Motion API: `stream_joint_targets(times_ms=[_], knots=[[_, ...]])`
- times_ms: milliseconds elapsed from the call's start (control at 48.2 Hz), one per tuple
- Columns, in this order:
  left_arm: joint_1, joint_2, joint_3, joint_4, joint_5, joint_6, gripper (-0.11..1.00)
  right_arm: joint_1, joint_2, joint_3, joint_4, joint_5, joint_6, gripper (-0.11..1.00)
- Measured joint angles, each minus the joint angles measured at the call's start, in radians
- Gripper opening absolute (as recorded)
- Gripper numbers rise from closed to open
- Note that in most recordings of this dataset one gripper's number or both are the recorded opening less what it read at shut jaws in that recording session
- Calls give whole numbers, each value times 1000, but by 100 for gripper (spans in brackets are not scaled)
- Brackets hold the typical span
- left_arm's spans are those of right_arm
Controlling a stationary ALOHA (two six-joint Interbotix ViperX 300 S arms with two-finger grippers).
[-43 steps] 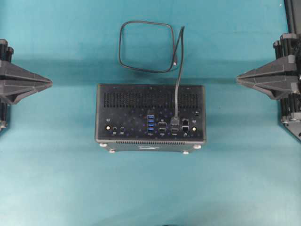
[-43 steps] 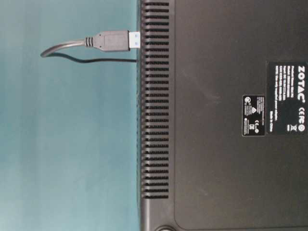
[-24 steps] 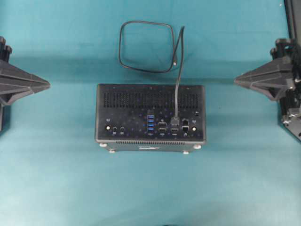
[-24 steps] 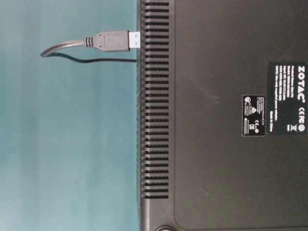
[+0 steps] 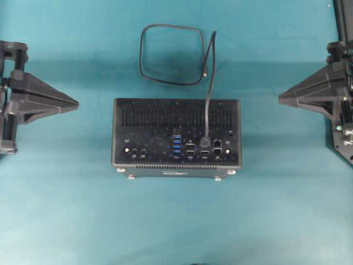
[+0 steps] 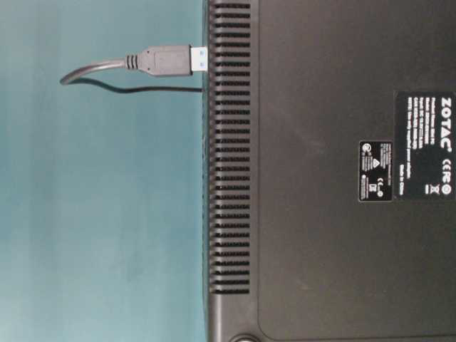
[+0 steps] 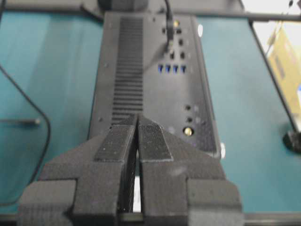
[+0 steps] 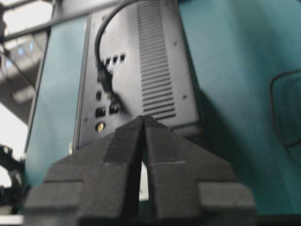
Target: Insert the USB into the PC box with both arms.
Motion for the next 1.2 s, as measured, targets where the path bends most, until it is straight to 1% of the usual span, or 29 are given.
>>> stream_joint_targets(times_ms=[62, 145, 228, 352, 435, 622, 850, 995, 1203], knots=[[0, 0, -5, 0, 20, 2, 0, 2, 26, -12, 2, 14, 0, 19], [3, 0, -14, 0, 46, 2, 0, 3, 64, -28, 2, 17, 0, 29], [0, 2, -28, 0, 69, 2, 0, 3, 104, -46, 2, 17, 0, 43], [3, 9, -51, 0, 83, 2, 0, 8, 161, -83, 0, 9, 0, 69], [0, 20, -60, 0, 84, 2, 0, 12, 198, -106, 0, 9, 0, 78], [9, 51, -66, 0, 89, 0, 0, 41, 290, -183, 2, 26, 0, 78], [11, 54, -64, 0, 123, 2, 0, 86, 422, -299, -11, 110, 0, 79], [11, 54, -64, 0, 143, 2, 0, 92, 488, -357, -14, 169, 0, 80], [11, 54, -64, 0, 167, 2, 0, 94, 545, -408, -21, 235, 0, 80]])
